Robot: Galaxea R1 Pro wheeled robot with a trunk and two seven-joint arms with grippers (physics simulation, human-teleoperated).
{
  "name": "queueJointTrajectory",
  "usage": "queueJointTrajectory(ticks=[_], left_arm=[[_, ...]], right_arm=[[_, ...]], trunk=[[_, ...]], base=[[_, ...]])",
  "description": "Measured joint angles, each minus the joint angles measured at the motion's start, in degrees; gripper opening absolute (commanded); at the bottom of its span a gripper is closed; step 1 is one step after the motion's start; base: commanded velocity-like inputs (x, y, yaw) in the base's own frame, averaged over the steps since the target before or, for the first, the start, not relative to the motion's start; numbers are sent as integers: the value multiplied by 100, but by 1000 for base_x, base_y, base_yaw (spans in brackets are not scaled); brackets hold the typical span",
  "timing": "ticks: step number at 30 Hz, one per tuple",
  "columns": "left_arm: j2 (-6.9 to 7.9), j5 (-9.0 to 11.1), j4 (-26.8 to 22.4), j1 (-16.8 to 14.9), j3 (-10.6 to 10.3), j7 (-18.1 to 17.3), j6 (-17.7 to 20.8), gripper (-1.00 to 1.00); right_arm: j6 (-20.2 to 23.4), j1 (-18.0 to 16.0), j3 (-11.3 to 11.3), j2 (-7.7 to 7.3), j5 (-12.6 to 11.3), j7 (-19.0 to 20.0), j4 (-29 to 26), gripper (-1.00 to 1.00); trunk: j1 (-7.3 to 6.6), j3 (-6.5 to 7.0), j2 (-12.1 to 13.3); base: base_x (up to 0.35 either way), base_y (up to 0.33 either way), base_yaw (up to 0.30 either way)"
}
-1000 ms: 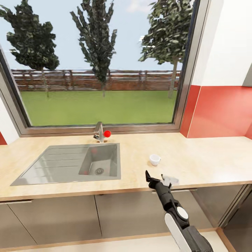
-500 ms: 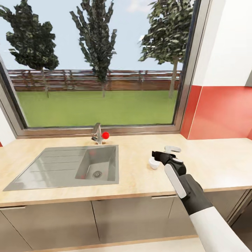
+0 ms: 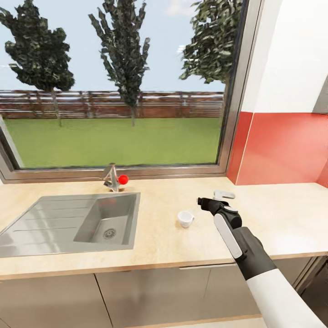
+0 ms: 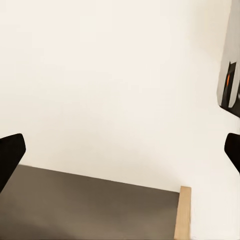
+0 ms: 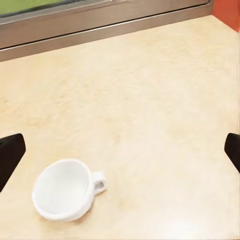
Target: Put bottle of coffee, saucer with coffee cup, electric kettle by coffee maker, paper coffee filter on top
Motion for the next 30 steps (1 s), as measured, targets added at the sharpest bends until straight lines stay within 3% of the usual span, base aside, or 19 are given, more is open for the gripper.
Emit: queueJointTrajectory(ticks=[8, 20, 30], left_arm=[[-1, 5, -1, 0, -2, 0, -23, 100], [-1, 29, -1, 0, 24, -4, -37, 100], [-1, 27, -2, 2, 23, -5, -38, 100]], right_arm=[[-4, 2, 46, 11, 3, 13, 19, 100], [-4, 0, 76, 28, -29, 35, 368, 100], [-5, 1, 77, 42, -30, 35, 568, 100]], trunk=[[1, 0, 1], [1, 0, 1], [1, -44, 1]], base=[[18, -85, 0], [81, 70, 2], [1, 1, 142]])
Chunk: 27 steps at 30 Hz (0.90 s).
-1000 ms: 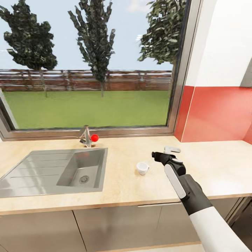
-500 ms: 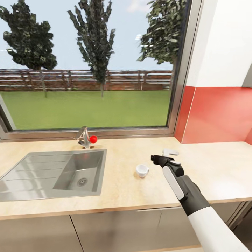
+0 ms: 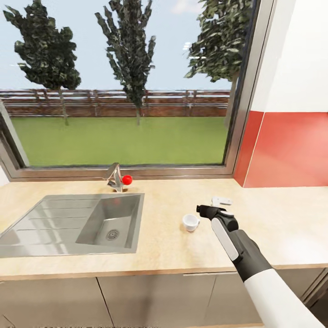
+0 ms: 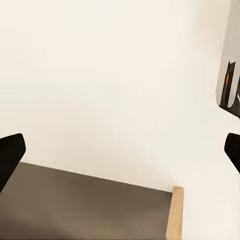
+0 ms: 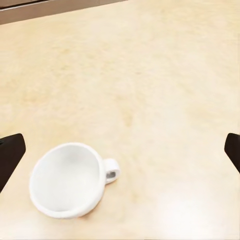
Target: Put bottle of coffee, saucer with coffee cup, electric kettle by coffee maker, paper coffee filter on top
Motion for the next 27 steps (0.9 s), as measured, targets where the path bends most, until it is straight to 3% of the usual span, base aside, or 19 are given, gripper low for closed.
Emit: queueJointTrajectory(ticks=[8, 16, 27], left_arm=[[0, 0, 1, -1, 7, -5, 25, 100], [0, 0, 1, -1, 4, -8, 5, 100], [-1, 4, 1, -1, 1, -8, 0, 100]], right_arm=[[1, 1, -1, -13, 23, -7, 109, 100], [-16, 1, -13, -40, 9, -1, 724, 100], [-22, 1, 4, -18, 0, 0, 784, 100]], trunk=[[-1, -19, -1], [0, -20, 0], [0, -20, 0]], base=[[33, 0, 46], [126, 0, 2], [2, 0, 0]])
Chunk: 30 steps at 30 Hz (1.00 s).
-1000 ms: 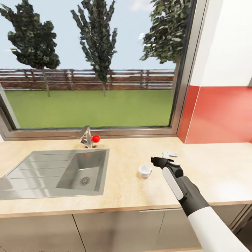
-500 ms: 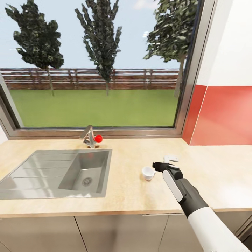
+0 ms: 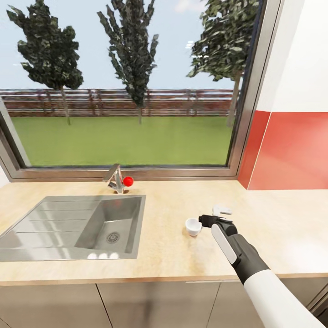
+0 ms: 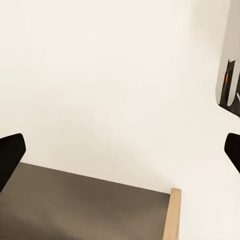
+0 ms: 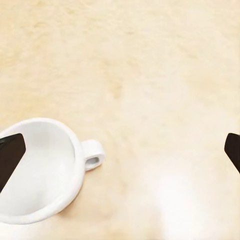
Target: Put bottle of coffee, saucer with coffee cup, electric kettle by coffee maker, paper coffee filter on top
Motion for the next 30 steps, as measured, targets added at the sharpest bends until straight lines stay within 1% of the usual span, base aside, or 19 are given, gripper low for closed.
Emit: queueJointTrajectory(ticks=[3, 10, 17, 23, 30], left_arm=[[1, 4, 0, 0, 0, -2, 0, 100], [1, 5, 0, 0, 0, -4, -3, 100], [1, 5, 0, 0, 0, -8, -9, 100], [1, 10, 0, 0, 0, -8, -8, 100], [-7, 7, 0, 0, 0, -9, -9, 100]], right_arm=[[-2, 0, 0, 7, -1, 0, 16, 100], [-12, 0, -1, 26, 0, 0, 279, 100], [-13, 0, 6, 28, 0, 0, 304, 100], [-14, 0, 8, 28, 0, 0, 315, 100], [-13, 0, 5, 28, -7, 0, 327, 100]], trunk=[[0, 0, 0], [0, 0, 0], [0, 0, 0], [0, 0, 0], [0, 0, 0]], base=[[23, 0, 0], [28, 0, 0], [1, 6, 0], [0, 101, 0], [1, 11, 0]])
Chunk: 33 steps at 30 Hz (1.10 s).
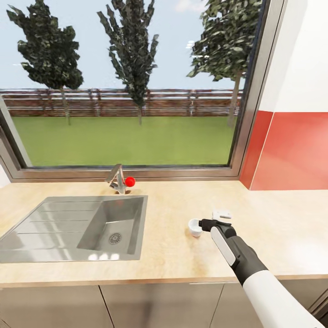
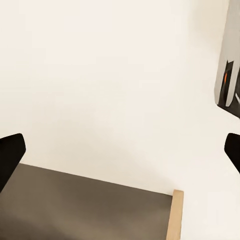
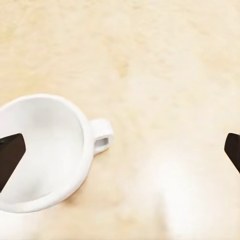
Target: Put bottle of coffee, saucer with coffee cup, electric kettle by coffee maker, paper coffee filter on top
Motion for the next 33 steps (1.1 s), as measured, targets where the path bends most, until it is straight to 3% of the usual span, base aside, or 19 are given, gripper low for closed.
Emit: queueJointTrajectory(ticks=[21, 28, 33], left_arm=[[1, -1, 0, 0, 6, 0, 0, 100], [7, 6, 0, 0, 9, 1, 0, 100], [7, 7, 0, 0, 8, 0, 0, 100]], right_arm=[[-25, 0, 4, 5, 1, 9, 369, 100], [-330, 0, 330, 8, -3, 65, 491, 100], [-359, 0, 370, 1, -2, 72, 503, 100]], trunk=[[0, 0, 0], [-1, 0, 0], [0, 0, 0]], base=[[40, 16, 0], [25, 50, 0], [20, 28, 0]])
